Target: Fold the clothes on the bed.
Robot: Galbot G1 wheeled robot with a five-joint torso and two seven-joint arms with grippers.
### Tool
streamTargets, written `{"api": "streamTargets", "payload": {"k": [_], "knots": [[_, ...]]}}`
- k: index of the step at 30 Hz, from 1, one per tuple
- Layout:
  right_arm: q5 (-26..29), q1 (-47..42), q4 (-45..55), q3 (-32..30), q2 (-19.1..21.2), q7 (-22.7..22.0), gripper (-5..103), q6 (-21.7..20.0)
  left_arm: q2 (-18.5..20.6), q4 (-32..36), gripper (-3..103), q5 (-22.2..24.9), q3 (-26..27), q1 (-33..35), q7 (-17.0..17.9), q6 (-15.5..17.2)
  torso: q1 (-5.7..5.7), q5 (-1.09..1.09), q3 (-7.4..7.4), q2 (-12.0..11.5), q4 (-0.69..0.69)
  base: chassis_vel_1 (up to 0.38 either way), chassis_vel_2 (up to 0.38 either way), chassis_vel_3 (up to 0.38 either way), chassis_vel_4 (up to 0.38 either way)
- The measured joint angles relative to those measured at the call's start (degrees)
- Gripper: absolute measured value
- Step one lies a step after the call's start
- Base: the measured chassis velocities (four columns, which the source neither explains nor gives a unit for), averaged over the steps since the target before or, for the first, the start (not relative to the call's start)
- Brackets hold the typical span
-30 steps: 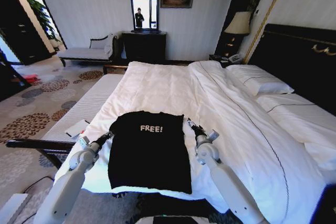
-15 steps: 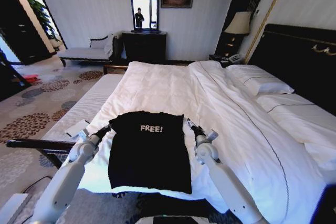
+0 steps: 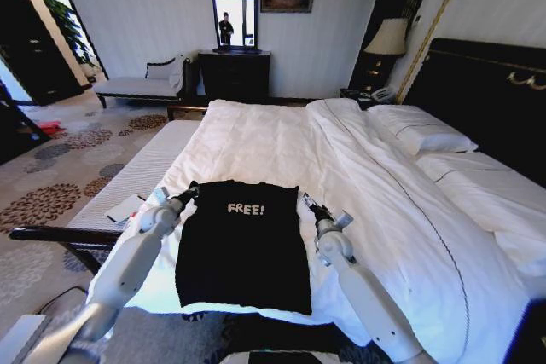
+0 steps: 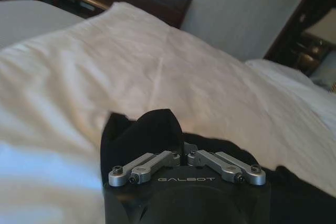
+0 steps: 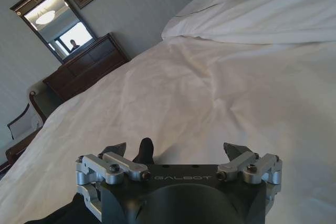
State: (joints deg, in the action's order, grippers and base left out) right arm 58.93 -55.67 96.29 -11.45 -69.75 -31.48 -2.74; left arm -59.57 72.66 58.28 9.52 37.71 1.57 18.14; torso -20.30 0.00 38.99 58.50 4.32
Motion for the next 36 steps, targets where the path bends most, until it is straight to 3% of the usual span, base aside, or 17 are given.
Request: {"api": "streamTargets", "payload": {"k": [20,27,28,30,33,35,36], "knots": [[-0.17,-0.19,0.11,-0.05,-0.58,0.03,100,0.00,-1.53,-1.57,1,-1.58,-7.35,-3.53,-0.55,-0.72,0.00,0.00,-0.01,0.00,0.01,0.000,0.000,0.000,0.000],[-0.25,-0.75,0.74,-0.36,-0.18,-0.02,100,0.01,-0.99,3.07,0,-2.38,-7.83,-2.20,-1.71,-1.91,0.00,0.01,-0.01,0.00,0.02,0.000,0.000,0.000,0.000],[-0.26,-0.85,0.78,-0.47,-0.05,-0.03,100,0.02,-0.74,4.51,6,-2.01,-7.29,-1.86,-2.08,-2.09,0.00,0.00,-0.01,0.00,0.02,0.000,0.000,0.000,0.000],[-0.26,-0.90,0.82,-0.51,0.01,-0.03,100,0.03,-0.51,5.48,6,-1.66,-6.87,-1.60,-2.36,-2.14,0.00,0.01,-0.01,0.00,0.03,0.000,0.000,0.000,0.000],[-0.29,-1.06,0.89,-0.65,0.10,-0.02,100,0.06,1.22,11.03,22,0.48,-3.53,0.56,-4.31,-1.93,0.00,0.00,-0.01,0.00,0.01,0.000,0.000,0.000,0.000],[-0.29,-1.06,0.89,-0.65,0.08,-0.02,100,0.07,1.62,11.72,22,0.60,-2.97,1.01,-4.61,-1.75,0.00,0.00,-0.02,0.00,0.01,0.000,0.000,0.000,0.000],[-0.31,-1.05,0.89,-0.59,-0.07,-0.02,100,0.08,2.64,12.83,32,0.42,-1.80,2.14,-5.16,-1.35,0.01,0.00,-0.01,0.01,0.00,0.000,0.000,0.000,0.000]]}}
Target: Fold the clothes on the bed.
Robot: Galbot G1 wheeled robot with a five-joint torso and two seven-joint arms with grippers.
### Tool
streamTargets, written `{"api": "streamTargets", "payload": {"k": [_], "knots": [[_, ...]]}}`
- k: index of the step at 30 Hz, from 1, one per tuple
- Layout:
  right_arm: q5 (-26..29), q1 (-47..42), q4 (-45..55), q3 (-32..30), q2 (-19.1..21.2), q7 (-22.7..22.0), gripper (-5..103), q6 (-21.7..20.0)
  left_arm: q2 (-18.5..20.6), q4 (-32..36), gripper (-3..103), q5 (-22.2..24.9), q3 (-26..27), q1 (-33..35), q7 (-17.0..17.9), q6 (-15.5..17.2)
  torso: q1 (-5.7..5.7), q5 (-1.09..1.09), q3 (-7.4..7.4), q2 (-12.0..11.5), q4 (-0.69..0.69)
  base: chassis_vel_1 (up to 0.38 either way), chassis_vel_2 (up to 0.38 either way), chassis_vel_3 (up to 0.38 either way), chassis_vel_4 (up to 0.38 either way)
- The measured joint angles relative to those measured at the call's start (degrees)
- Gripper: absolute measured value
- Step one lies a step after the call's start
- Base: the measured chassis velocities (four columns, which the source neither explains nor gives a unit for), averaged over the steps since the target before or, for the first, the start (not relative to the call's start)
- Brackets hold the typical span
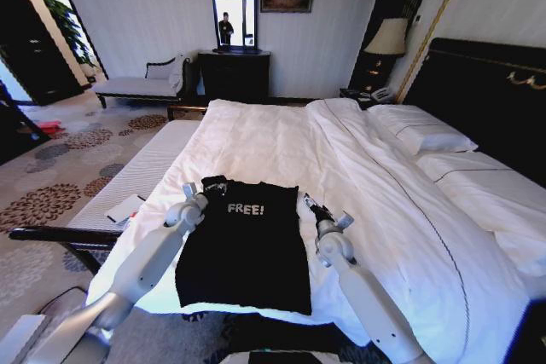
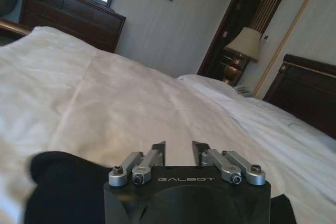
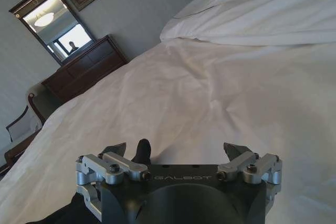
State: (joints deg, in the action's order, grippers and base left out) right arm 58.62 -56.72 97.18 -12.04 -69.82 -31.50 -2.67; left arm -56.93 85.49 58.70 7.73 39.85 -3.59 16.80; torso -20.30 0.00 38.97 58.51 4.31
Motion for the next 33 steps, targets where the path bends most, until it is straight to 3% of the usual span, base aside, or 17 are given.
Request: {"api": "streamTargets", "payload": {"k": [1,3,5,6,12,18,33], "knots": [[-0.02,0.06,-0.02,0.12,-0.18,0.00,100,0.00,0.49,0.25,32,-0.30,0.62,0.62,-0.07,0.16,0.00,0.00,0.00,0.00,-0.01,0.000,0.000,0.000,0.000],[-0.07,0.20,-0.06,0.38,-0.60,0.02,100,0.01,0.82,-0.02,44,-0.28,2.23,1.48,0.54,0.39,0.00,0.02,0.00,0.00,-0.01,0.000,0.000,0.000,0.000],[-0.10,0.25,-0.07,0.49,-0.78,0.02,100,0.01,0.74,-0.42,44,0.17,3.04,1.58,1.05,0.55,0.00,0.01,0.00,0.00,-0.01,0.000,0.000,0.000,0.000],[-0.20,0.26,-0.08,0.64,-1.05,0.02,100,0.01,0.41,-1.44,55,1.14,4.53,1.54,1.95,0.87,0.00,0.01,0.00,0.00,0.00,0.000,0.000,0.000,0.000],[-0.41,-0.03,0.03,0.69,-1.31,0.04,100,0.01,-0.49,-8.67,72,2.47,8.00,-0.79,3.55,1.98,0.00,0.00,0.01,0.00,0.02,0.000,0.000,0.000,0.000],[-0.42,-0.27,0.17,0.34,-0.95,0.04,100,0.02,-2.24,-16.30,97,1.27,6.94,-3.50,3.30,2.76,0.00,0.01,0.01,0.00,0.00,0.000,0.000,0.000,0.000],[-0.21,0.22,-0.75,0.27,-0.51,-0.07,100,0.02,-9.28,-29.61,100,-1.93,3.55,-12.85,2.34,1.55,0.00,-0.01,0.01,0.00,0.02,0.000,0.000,0.000,0.000]]}}
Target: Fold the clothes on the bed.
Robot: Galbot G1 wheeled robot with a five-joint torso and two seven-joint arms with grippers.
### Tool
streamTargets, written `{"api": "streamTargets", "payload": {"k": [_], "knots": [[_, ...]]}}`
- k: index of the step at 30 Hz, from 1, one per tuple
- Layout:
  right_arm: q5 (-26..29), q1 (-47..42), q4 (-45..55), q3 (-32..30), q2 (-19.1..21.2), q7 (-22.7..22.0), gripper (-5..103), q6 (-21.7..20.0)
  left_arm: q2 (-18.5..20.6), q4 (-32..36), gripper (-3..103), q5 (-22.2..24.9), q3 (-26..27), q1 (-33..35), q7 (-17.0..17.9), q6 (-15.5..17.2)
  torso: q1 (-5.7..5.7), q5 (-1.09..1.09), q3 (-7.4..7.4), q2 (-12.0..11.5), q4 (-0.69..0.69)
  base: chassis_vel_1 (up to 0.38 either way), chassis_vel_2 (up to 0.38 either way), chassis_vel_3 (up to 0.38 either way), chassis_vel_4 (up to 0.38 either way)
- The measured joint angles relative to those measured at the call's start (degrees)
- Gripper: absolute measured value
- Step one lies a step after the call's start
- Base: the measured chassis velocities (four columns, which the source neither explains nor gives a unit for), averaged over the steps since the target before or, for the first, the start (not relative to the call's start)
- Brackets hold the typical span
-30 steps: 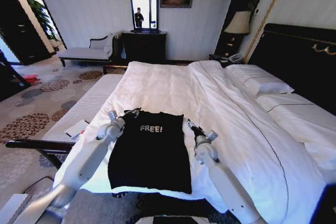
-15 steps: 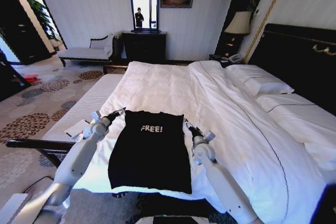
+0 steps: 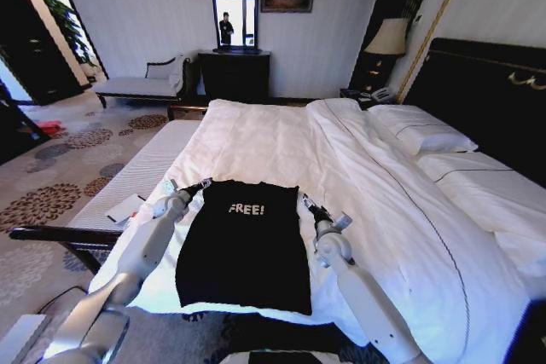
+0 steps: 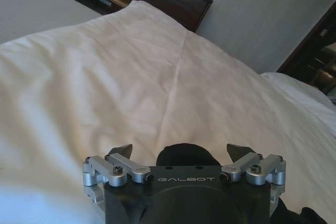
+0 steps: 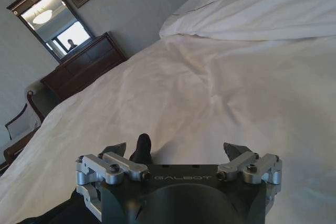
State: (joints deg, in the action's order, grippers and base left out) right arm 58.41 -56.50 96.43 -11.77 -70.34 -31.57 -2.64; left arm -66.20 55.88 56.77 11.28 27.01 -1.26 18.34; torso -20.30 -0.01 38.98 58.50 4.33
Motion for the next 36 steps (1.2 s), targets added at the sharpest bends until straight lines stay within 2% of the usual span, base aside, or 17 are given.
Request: {"api": "streamTargets", "payload": {"k": [4,5,6,10,12,14,17,20,21,24,26,30,33,34,36], "knots": [[0.01,0.16,-0.27,0.00,-0.03,-0.02,100,0.00,-0.98,-1.77,98,-0.80,-0.34,-0.96,-0.55,-0.22,0.00,0.00,0.00,0.00,-0.01,0.000,0.000,0.000,0.000],[0.01,0.21,-0.32,0.00,-0.03,-0.02,100,0.00,-1.24,-2.13,94,-1.14,-0.37,-1.04,-0.69,-0.25,0.00,0.01,0.00,0.00,-0.01,0.000,0.000,0.000,0.000],[0.01,0.21,-0.32,0.00,-0.03,-0.02,100,0.00,-1.24,-2.13,94,-1.14,-0.37,-1.04,-0.69,-0.25,0.00,0.01,0.00,0.00,-0.01,0.000,0.000,0.000,0.000],[0.03,0.26,-0.36,0.00,0.00,-0.08,100,0.00,-2.09,-2.92,72,-1.86,-0.16,-1.24,-0.98,-0.58,0.00,0.01,0.00,0.00,-0.01,0.000,0.000,0.000,0.000],[0.03,0.26,-0.36,0.00,0.01,-0.09,100,0.00,-2.15,-2.97,72,-1.89,-0.11,-1.29,-0.99,-0.68,0.00,0.01,0.00,0.00,0.00,0.000,0.000,0.000,0.000],[0.03,0.21,-0.36,0.00,0.04,-0.11,100,0.00,-2.16,-3.03,61,-1.98,0.04,-1.53,-1.05,-0.91,0.00,0.01,0.00,0.00,-0.01,0.000,0.000,0.000,0.000],[0.03,0.15,-0.35,-0.01,0.04,-0.11,100,0.00,-2.11,-3.13,56,-2.00,0.17,-1.83,-1.09,-1.03,0.00,0.01,0.00,0.00,-0.01,0.000,0.000,0.000,0.000],[-0.02,-0.02,-0.29,-0.04,-0.02,-0.13,100,0.00,-1.47,-4.04,39,-2.02,0.16,-3.49,-1.46,-1.20,0.00,0.01,0.00,0.00,-0.01,0.000,0.000,0.000,0.000],[-0.02,-0.02,-0.29,-0.04,-0.02,-0.13,100,0.00,-1.47,-4.04,39,-2.02,0.16,-3.49,-1.46,-1.20,0.00,0.01,0.00,0.00,-0.01,0.000,0.000,0.000,0.000],[-0.06,-0.06,-0.26,0.00,-0.16,-0.15,100,0.00,-0.97,-5.85,23,-2.82,-0.94,-5.26,-1.87,-1.35,0.00,0.01,0.00,0.00,-0.01,0.000,0.000,0.000,0.000],[-0.07,-0.07,-0.20,0.00,-0.17,-0.15,100,0.00,-0.91,-6.29,23,-3.03,-1.18,-5.64,-1.97,-1.36,0.00,0.01,0.00,0.00,-0.01,0.000,0.000,0.000,0.000],[-0.07,-0.19,0.09,-0.22,0.13,-0.18,100,0.00,-0.78,-6.34,3,-3.33,-1.49,-6.02,-2.14,-1.34,0.00,0.02,0.00,0.00,0.00,0.000,0.000,0.000,0.000],[-0.06,-0.30,0.11,-0.47,0.42,-0.19,100,0.00,-0.45,-4.48,-2,-2.58,-0.99,-5.02,-2.16,-1.15,0.00,0.01,0.00,0.00,0.01,0.000,0.000,0.000,0.000],[-0.05,-0.34,0.11,-0.56,0.48,-0.19,100,0.00,-0.36,-3.70,3,-2.06,-0.58,-4.46,-2.15,-0.95,0.00,0.01,0.00,0.00,0.00,0.000,0.000,0.000,0.000],[-0.05,-0.35,0.11,-0.60,0.50,-0.19,100,0.00,-0.32,-3.17,3,-1.60,-0.23,-4.07,-2.11,-0.79,0.00,0.01,0.00,0.00,0.00,0.000,0.000,0.000,0.000]]}}
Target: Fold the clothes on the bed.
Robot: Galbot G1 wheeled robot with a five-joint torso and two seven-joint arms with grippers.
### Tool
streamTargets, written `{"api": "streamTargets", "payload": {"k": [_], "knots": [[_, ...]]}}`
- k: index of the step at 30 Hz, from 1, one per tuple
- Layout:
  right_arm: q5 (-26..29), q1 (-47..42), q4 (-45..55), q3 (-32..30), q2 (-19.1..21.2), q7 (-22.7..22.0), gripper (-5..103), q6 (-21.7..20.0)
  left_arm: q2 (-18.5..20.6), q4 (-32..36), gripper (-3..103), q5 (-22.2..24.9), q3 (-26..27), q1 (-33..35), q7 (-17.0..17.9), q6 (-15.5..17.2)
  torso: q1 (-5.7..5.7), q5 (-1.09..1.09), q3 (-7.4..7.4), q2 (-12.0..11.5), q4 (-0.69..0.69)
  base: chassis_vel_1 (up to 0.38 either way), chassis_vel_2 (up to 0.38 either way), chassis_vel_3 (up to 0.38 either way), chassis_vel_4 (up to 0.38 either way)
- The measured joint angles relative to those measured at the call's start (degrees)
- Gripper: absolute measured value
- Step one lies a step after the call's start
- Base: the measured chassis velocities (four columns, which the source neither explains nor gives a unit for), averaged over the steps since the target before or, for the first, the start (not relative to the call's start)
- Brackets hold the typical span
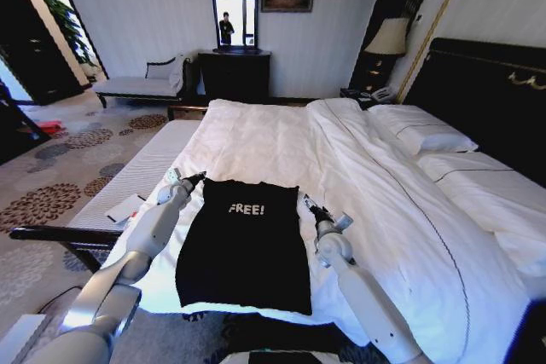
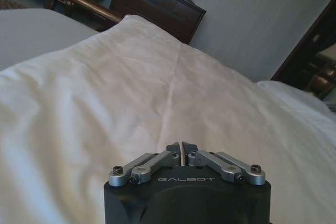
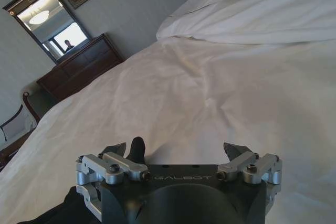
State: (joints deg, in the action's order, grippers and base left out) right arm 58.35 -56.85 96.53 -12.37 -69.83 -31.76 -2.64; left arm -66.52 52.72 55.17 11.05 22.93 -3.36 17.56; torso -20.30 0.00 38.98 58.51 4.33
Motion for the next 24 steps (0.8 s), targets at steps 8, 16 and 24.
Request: {"api": "streamTargets", "payload": {"k": [8,16,24], "knots": [[-0.04,-0.11,-0.43,0.18,-0.27,-0.01,100,0.02,-0.96,4.11,36,5.43,6.01,4.68,1.80,4.23,0.00,0.00,0.00,0.00,-0.01,0.000,0.000,0.000,0.000],[-0.22,-0.03,-0.50,0.68,-0.67,-0.20,100,0.02,-2.07,4.34,63,6.25,8.16,6.08,1.98,4.92,0.00,0.00,0.00,0.00,-0.01,0.000,0.000,0.000,0.000],[-0.36,-0.17,-0.53,0.52,-0.78,-0.27,100,0.01,-2.72,3.91,84,5.84,7.94,5.99,1.96,4.44,0.00,-0.01,0.00,0.00,0.00,0.000,0.000,0.000,0.000]]}}
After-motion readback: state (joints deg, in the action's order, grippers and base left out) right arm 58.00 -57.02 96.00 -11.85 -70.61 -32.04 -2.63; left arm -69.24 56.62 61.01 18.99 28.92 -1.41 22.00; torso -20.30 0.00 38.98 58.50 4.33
